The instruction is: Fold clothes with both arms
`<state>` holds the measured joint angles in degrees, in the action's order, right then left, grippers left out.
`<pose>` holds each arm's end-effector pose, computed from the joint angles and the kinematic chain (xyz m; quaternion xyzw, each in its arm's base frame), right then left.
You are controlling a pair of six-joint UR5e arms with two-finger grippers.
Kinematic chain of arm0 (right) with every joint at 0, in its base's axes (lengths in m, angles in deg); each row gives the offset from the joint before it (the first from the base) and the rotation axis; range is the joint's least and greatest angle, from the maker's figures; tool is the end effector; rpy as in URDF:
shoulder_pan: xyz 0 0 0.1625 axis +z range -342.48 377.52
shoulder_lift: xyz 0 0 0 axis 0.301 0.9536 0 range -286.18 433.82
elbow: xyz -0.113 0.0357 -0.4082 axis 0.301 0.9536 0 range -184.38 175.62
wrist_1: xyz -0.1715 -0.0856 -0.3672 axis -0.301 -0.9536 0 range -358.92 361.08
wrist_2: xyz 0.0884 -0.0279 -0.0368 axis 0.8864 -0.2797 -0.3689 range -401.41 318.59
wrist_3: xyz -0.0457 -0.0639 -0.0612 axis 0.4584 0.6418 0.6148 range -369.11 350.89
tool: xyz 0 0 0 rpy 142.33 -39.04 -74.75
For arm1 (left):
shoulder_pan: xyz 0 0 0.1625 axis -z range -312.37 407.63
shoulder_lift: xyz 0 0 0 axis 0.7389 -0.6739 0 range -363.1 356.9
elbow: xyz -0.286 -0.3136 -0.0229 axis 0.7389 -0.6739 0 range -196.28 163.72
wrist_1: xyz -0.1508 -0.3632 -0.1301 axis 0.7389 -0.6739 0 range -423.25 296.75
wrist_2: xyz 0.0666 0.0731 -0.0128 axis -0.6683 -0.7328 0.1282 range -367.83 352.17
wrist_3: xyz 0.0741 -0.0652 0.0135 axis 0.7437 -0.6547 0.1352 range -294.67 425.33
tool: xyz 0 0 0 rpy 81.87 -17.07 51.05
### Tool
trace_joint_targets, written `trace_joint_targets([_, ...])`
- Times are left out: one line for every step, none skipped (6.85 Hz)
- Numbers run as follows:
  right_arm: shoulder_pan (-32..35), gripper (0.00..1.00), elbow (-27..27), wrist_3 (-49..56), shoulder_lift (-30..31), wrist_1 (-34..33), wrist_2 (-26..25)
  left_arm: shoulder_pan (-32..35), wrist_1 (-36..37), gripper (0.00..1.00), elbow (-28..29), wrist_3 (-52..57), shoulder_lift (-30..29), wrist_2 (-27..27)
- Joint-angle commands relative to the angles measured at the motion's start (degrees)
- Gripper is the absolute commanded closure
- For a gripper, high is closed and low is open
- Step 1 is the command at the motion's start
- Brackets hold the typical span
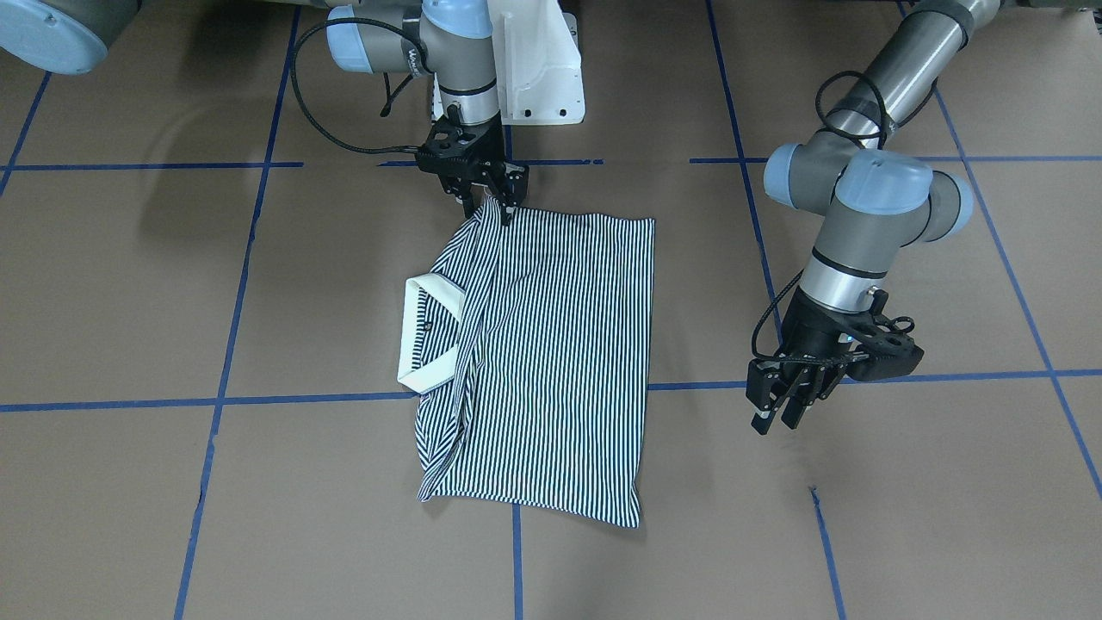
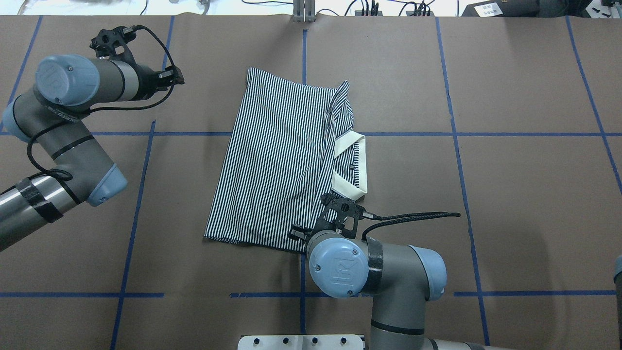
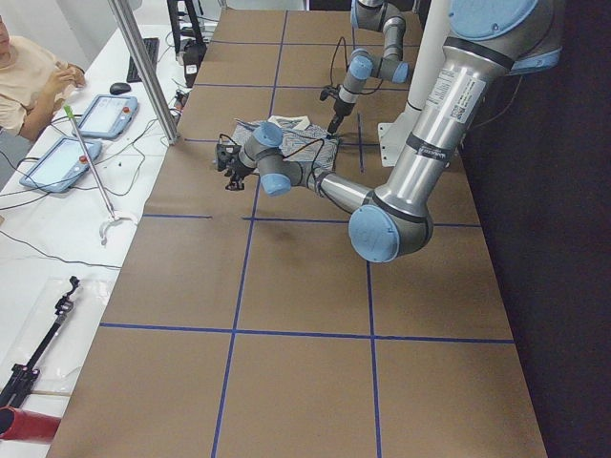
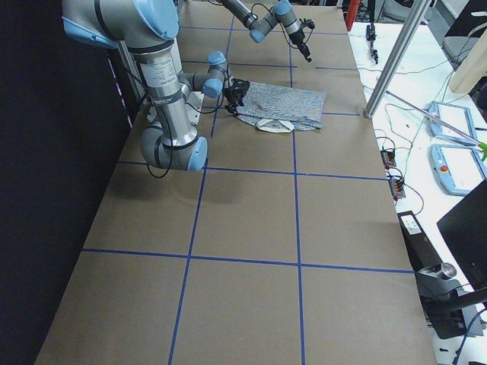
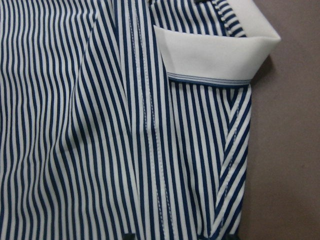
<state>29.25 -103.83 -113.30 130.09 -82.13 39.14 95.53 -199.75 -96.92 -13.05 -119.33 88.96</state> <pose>-0.6171 -0.2809 0.2346 0.0656 -0.4224 0.2365 0.8725 0.3768 -0.5981 0.3851 0.2165 0.4802 -0.2349 0.8169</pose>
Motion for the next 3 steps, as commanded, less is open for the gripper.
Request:
trace_joint_targets([0.0, 0.33, -1.6, -1.4, 1.4, -0.3, 0.0, -0.1, 0.0, 0.46, 0.0, 0.0, -0.1, 0.0])
trace_joint_targets([-0.1, 0.35, -1.6, -2.5, 1.5, 0.0, 0.0, -0.2, 0.0, 0.46, 0.1, 0.0, -0.2, 0.0])
trace_joint_targets([-0.5, 0.37, -1.0, -2.6, 1.2, 0.1, 0.0, -0.2, 0.0, 0.46, 0.2, 0.1, -0.2, 0.0])
